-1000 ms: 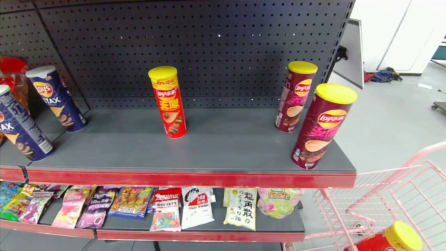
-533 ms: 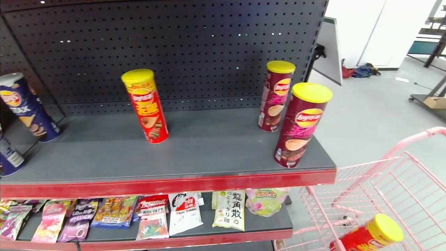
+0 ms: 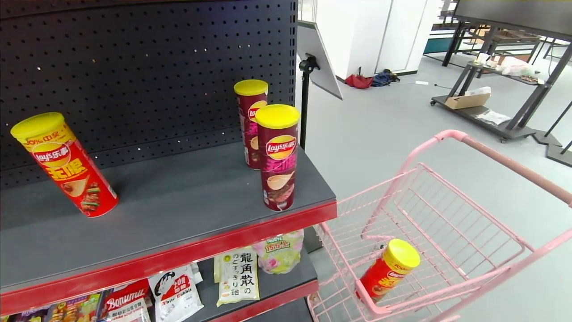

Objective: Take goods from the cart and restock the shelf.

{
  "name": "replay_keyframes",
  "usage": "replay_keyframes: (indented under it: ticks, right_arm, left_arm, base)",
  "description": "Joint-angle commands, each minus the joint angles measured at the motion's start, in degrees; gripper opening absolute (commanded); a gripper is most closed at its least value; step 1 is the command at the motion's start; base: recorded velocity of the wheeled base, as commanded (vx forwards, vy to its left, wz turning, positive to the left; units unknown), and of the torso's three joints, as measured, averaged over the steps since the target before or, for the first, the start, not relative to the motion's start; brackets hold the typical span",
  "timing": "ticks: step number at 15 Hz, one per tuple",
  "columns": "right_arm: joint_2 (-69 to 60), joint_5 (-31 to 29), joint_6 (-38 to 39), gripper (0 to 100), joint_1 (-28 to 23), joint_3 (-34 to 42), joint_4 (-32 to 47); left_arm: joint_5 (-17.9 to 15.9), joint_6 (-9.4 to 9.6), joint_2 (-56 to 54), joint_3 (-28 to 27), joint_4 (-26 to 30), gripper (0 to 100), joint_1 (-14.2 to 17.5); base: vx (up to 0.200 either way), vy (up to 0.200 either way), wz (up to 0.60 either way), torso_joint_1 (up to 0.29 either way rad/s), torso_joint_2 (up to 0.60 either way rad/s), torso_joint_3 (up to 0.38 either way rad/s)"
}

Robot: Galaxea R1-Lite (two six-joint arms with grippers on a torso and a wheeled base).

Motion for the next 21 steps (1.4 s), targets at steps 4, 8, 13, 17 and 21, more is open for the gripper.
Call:
replay_keyframes:
  ticks: [4,8,13,17,21]
  right_arm:
    - [0.0,0.0,0.0,100,0.0,0.0,0.0]
    - [0.0,0.0,0.2,100,0.0,0.0,0.0]
    - [0.0,0.0,0.2,100,0.0,0.0,0.0]
    - [0.0,0.0,0.1,100,0.0,0.0,0.0]
    - [0.0,0.0,0.2,100,0.0,0.0,0.0]
  left_arm:
    - [0.0,0.01,0.0,0.0,0.0,100,-0.1]
    - [0.1,-0.08,0.0,0.0,0.0,100,0.0]
    - [0.0,-0.08,0.0,0.0,0.0,100,0.0]
    - [0.1,-0.08,0.0,0.0,0.0,100,0.0]
    - [0.0,-0.08,0.0,0.0,0.0,100,0.0]
  base:
    - [0.000,0.000,0.00,0.000,0.00,0.000]
    - [0.000,0.000,0.00,-0.020,0.03,0.026]
    - [0.000,0.000,0.00,-0.138,0.35,0.210]
    - [0.000,0.000,0.00,-0.141,0.38,0.232]
    - [0.000,0.000,0.00,-0.179,0.49,0.320]
